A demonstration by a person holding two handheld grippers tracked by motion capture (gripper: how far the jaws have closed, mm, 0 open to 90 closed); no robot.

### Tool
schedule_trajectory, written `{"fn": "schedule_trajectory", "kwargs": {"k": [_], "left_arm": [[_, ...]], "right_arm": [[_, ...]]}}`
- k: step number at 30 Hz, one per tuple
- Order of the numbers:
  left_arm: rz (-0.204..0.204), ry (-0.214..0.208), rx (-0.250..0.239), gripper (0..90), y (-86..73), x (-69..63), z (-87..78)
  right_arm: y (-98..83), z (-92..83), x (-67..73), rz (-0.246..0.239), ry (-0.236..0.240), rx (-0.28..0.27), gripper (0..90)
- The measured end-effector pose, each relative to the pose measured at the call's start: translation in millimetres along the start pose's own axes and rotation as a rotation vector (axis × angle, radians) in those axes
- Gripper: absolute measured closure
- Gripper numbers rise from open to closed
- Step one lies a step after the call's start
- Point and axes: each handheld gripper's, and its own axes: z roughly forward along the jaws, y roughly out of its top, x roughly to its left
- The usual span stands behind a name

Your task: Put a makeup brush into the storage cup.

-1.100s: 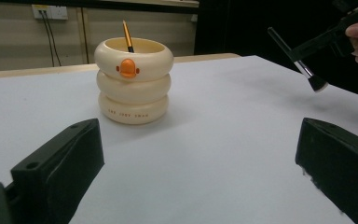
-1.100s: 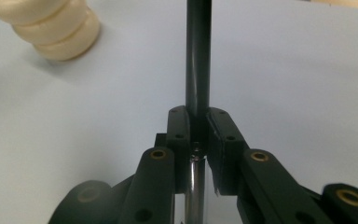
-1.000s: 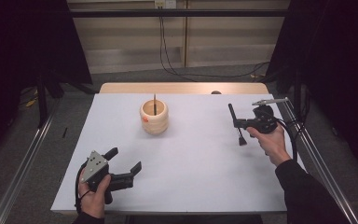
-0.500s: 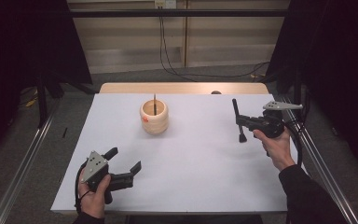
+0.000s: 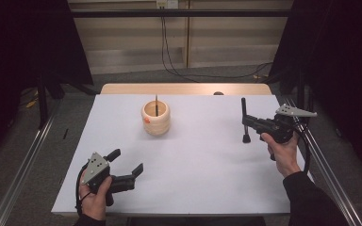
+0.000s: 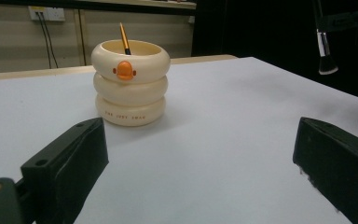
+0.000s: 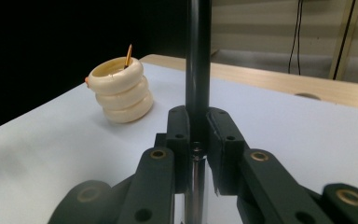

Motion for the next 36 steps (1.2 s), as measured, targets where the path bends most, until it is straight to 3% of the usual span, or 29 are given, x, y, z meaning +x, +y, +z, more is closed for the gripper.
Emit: {"fn": "schedule_trajectory", "kwargs": {"k": [3,7,12,19,21,26,30,36], "left_arm": [[-0.001,-0.008,-0.009,2.2,1.3,0.4,-0.6],[0.008,0.008,-0.016,2.3,3.7,-0.4,-2.3],[0.028,-0.024,-0.003,2.4,6.3,-2.7,-1.6],[0.026,-0.046,-0.018,3.1,12.1,-4.4,1.0],[0.042,-0.050,-0.022,3.1,14.7,-6.5,2.2],[0.059,-0.104,-0.026,3.2,20.9,-12.4,8.7],[0.082,-0.143,-0.028,3.6,26.3,-19.3,14.7],[0.107,-0.175,-0.032,3.3,35.8,-25.0,26.3]], "right_arm": [[-3.3,-1.2,-0.6,-0.001,0.013,0.010,80.1],[-1.2,-4.1,0.6,0.002,0.035,-0.023,80.1],[1.1,-6.5,1.1,0.020,0.069,-0.057,80.1],[1.0,-4.0,7.9,-0.012,0.095,-0.044,80.1],[1.2,-3.5,9.8,-0.020,0.105,-0.041,80.1],[0.6,-2.8,13.4,-0.033,0.109,-0.045,80.1],[0.4,-1.6,17.9,-0.031,0.139,-0.041,80.1],[-0.6,2.7,23.8,-0.043,0.168,-0.029,80.1]]}}
